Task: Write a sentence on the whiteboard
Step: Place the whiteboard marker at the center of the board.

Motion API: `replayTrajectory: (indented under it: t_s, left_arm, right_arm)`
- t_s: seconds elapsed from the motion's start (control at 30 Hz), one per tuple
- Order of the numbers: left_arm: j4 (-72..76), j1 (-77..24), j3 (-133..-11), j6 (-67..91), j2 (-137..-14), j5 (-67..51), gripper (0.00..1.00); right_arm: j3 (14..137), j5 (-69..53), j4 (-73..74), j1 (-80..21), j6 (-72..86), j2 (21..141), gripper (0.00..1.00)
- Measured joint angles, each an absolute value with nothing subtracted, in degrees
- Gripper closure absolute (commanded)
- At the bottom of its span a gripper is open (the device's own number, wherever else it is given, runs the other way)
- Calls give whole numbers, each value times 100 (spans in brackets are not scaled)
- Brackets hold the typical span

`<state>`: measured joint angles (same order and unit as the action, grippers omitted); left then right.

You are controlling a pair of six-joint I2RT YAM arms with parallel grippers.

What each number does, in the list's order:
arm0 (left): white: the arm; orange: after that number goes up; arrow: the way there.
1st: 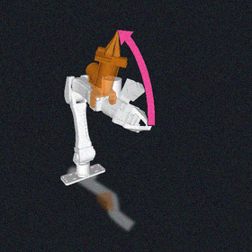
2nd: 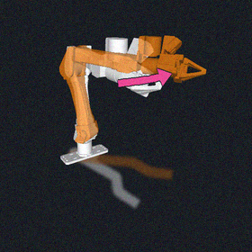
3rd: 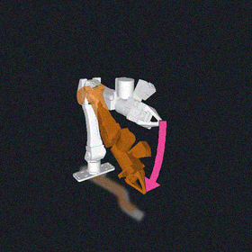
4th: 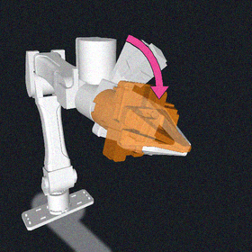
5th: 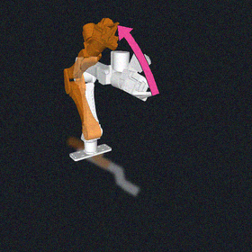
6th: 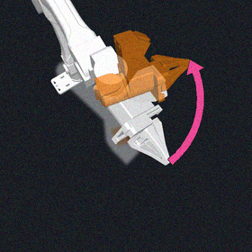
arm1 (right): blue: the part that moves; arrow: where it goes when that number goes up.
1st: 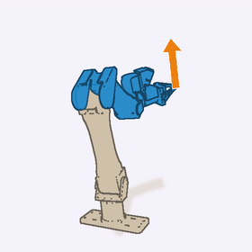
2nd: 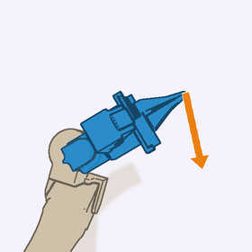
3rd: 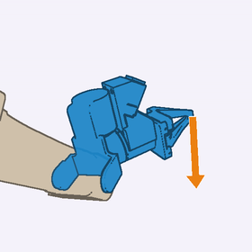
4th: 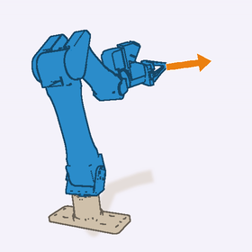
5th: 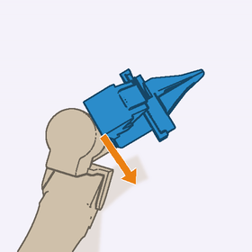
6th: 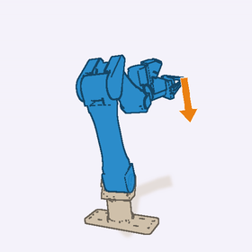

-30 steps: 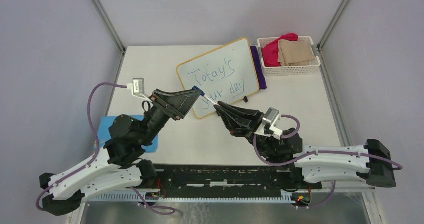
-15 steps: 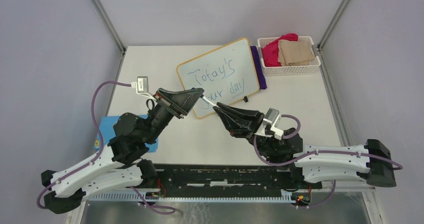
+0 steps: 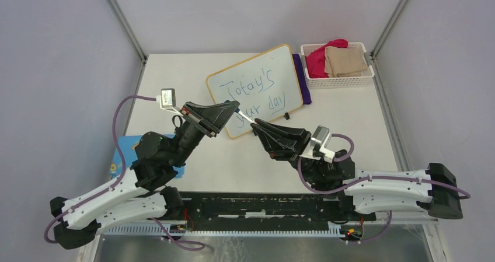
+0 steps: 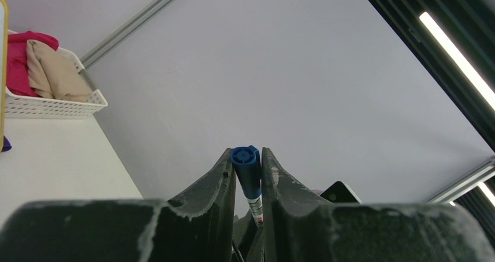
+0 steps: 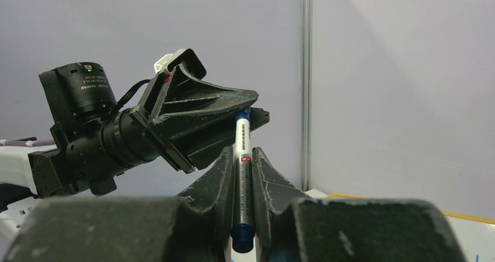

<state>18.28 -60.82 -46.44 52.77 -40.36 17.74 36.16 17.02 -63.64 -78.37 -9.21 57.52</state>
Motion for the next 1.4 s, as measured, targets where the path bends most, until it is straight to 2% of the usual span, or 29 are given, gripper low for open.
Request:
replayTrajectory:
  t_s: [0.3,0.53,0.57,0.6,0.67,0.73,0.8,0.87,0.93,1.23,1.4]
  left_arm:
    - [2720,-6080,-4584,5612,-4598,1660,98]
    - [3083,-6643,-4626,5607,-5061,1802,98]
    - [3114,-6718,-4630,5605,-5118,1820,95]
    - [3135,-6746,-4633,5605,-5137,1839,84]
    - [3111,-6770,-4633,5596,-5116,1909,49]
    - [2899,-6803,-4633,5505,-5017,1955,25]
    - [2486,-6930,-4630,5365,-4862,1885,12]
    - [2078,-7054,-4617,5290,-4775,1927,4]
    - [1553,-7076,-4617,5179,-4556,2104,1]
    - [-458,-7076,-5057,4477,-3616,3428,0]
    - [-1081,-7076,-5258,3684,-3361,4040,0]
  right_arm:
    - [3616,1997,-6650,-7835,-976,5765,100]
    - [3632,2062,-6812,-7765,-1033,5839,100]
    - [3645,2062,-6820,-7749,-1035,5861,100]
    - [3656,2062,-6834,-7743,-1033,5878,100]
    - [3673,2045,-6829,-7725,-1033,5889,100]
    - [3717,2012,-6751,-7714,-1033,5907,100]
    - [3782,2038,-6528,-7695,-1063,5913,100]
    - [3802,2108,-6329,-7673,-1103,5896,100]
    - [3804,2196,-6104,-7658,-1164,5865,100]
    - [3699,2821,-5133,-7520,-1426,5137,100]
    - [3472,3063,-4292,-7312,-1275,4685,100]
